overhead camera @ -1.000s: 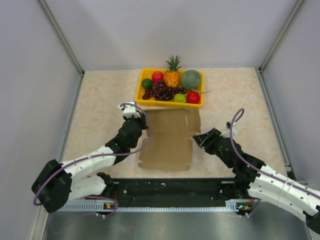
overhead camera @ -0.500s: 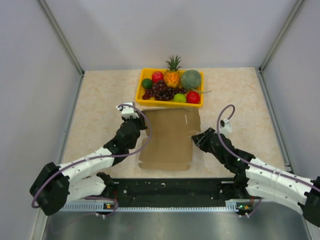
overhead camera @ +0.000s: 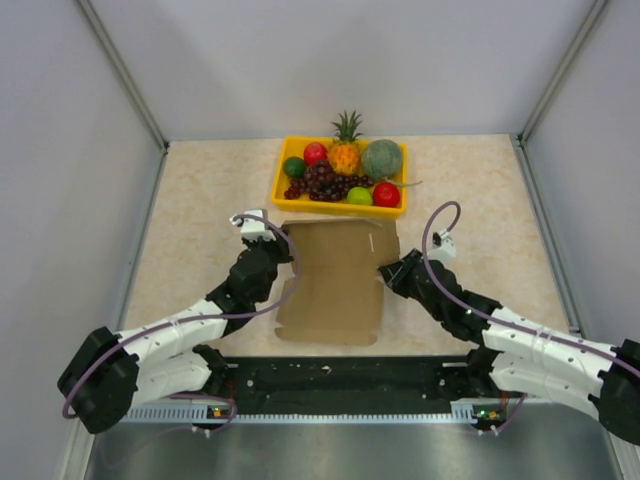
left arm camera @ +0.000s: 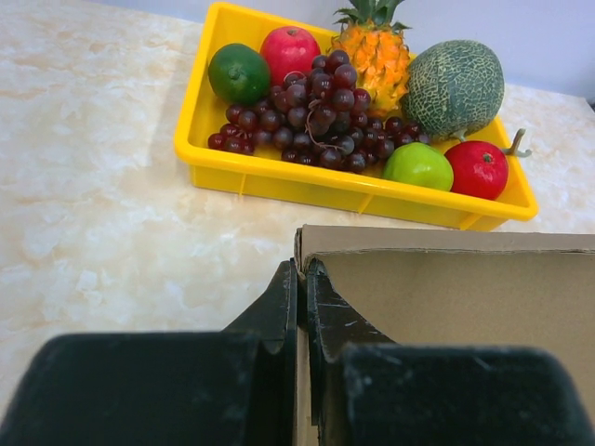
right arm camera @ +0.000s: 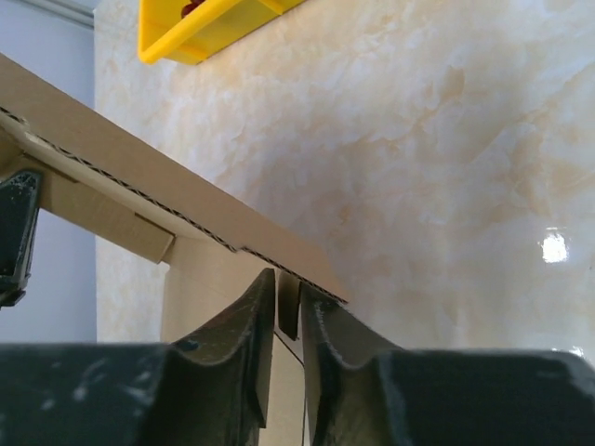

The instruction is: Fold the paper box

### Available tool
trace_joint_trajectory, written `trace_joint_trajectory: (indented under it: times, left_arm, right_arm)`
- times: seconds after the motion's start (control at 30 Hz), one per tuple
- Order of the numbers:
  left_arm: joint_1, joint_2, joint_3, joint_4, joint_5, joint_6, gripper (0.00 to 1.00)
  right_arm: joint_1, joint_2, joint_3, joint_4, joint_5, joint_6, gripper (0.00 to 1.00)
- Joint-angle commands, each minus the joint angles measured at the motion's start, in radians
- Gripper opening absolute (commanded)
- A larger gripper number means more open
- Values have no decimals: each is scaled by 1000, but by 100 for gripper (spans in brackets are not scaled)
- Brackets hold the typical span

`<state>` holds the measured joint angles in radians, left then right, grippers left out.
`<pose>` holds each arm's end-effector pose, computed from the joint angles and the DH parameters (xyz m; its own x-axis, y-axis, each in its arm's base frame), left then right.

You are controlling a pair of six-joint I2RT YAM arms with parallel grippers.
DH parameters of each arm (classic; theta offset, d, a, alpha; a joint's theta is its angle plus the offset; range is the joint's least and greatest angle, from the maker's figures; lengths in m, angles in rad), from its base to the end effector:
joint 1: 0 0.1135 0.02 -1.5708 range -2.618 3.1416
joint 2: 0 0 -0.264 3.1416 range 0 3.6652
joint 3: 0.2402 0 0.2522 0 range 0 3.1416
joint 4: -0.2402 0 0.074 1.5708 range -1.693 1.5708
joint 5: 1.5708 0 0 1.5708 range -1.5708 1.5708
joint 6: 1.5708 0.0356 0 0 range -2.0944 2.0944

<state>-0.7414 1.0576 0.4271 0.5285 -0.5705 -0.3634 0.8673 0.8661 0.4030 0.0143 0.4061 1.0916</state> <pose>0.1804 -0.1391 0.2370 -0.1314 -0.2853 -0.9494 0.1342 0.9437 -0.3022 0.1343 0.1366 0.2126 -0.5468 0.6156 -0.5675 0.0322 0.6927 0.7205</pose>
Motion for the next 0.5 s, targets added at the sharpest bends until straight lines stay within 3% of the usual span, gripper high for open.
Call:
trace_joint_trajectory:
  times: [0.0, 0.1, 0.47]
  left_arm:
    - [-7, -24, -17, 110, 0, 7, 0]
    - [-12, -13, -27, 136, 11, 37, 0]
    - [-78, 50, -44, 225, -40, 124, 0]
  right_arm:
    - [1, 39, 88, 9, 5, -38, 13]
    - [16, 89, 144, -74, 34, -82, 0]
    - [124, 439, 453, -431, 215, -41, 0]
